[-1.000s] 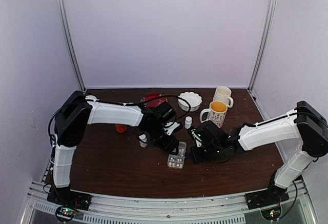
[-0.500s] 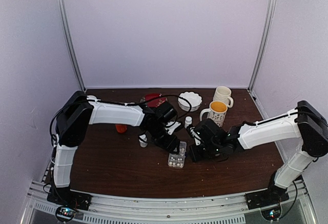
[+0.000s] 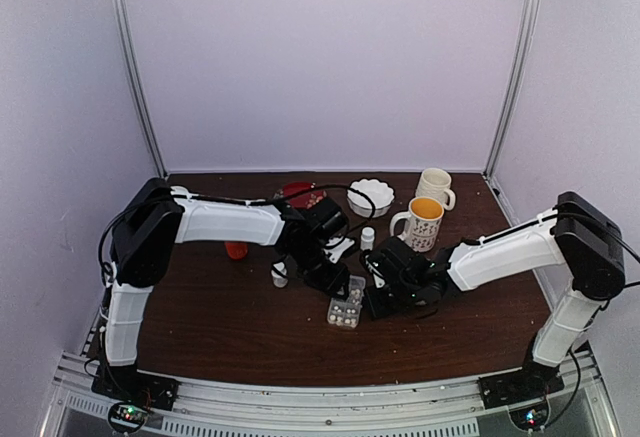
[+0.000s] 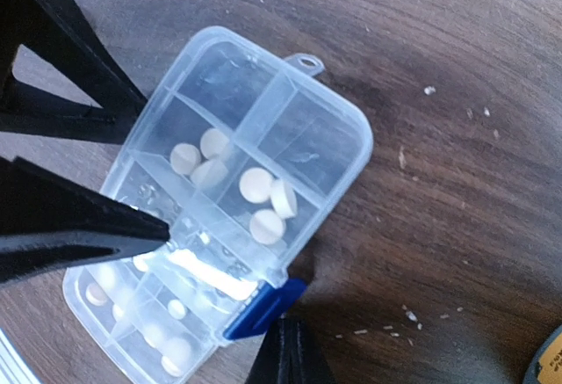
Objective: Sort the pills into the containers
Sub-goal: Close the lid of the pill container.
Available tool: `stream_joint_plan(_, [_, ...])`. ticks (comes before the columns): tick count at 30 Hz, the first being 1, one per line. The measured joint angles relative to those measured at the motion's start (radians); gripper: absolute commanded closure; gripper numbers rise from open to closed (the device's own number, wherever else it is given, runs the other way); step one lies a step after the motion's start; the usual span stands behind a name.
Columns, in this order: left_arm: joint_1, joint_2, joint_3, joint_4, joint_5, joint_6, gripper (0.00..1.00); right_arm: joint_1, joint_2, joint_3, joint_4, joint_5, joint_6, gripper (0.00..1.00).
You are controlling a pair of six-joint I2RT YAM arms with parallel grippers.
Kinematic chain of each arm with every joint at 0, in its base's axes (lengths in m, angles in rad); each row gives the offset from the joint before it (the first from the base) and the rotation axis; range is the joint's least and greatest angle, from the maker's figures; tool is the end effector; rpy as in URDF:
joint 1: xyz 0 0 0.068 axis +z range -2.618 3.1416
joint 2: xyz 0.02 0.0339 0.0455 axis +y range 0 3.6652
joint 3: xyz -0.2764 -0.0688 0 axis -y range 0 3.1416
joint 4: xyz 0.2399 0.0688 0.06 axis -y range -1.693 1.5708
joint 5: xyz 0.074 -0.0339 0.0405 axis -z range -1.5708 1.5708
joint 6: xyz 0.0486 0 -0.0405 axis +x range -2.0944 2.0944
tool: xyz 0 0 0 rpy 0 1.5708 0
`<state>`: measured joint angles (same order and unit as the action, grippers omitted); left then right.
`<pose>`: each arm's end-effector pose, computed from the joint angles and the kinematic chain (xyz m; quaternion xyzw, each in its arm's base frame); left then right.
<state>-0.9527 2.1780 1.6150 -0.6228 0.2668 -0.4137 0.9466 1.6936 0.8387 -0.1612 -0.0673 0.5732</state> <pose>0.2550 -0.3807 0.1512 0.2835 0.9309 -0.2209 0.0646 0.1850 0.2625 0.1421 -0.1875 0.9428 0.2120 0.1761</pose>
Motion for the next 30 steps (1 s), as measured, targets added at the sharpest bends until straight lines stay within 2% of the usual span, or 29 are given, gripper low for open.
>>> stream_joint_plan(14, [0.011, 0.005, 0.001, 0.000, 0.043, -0.006, 0.60, -0.008, 0.024, 0.007, 0.053, -0.043, 0.047, 1.00])
stream_joint_plan(21, [0.013, 0.004, 0.000, 0.007, 0.027, -0.007, 0.43, -0.010, 0.004, 0.006, 0.045, -0.040, 0.034, 0.99])
stream_joint_plan(27, [0.011, -0.029, 0.039, -0.041, -0.087, 0.018, 0.30, -0.009, -0.152, 0.094, -0.037, 0.029, -0.074, 0.84])
stream_joint_plan(28, [0.014, -0.050, 0.050, -0.050, -0.112, 0.026, 0.25, -0.009, -0.190, 0.124, -0.046, 0.051, -0.099, 0.78])
stream_joint_plan(30, [0.023, -0.111, 0.061, -0.063, -0.161, 0.043, 0.04, -0.010, -0.262, 0.163, -0.053, 0.086, -0.141, 0.53])
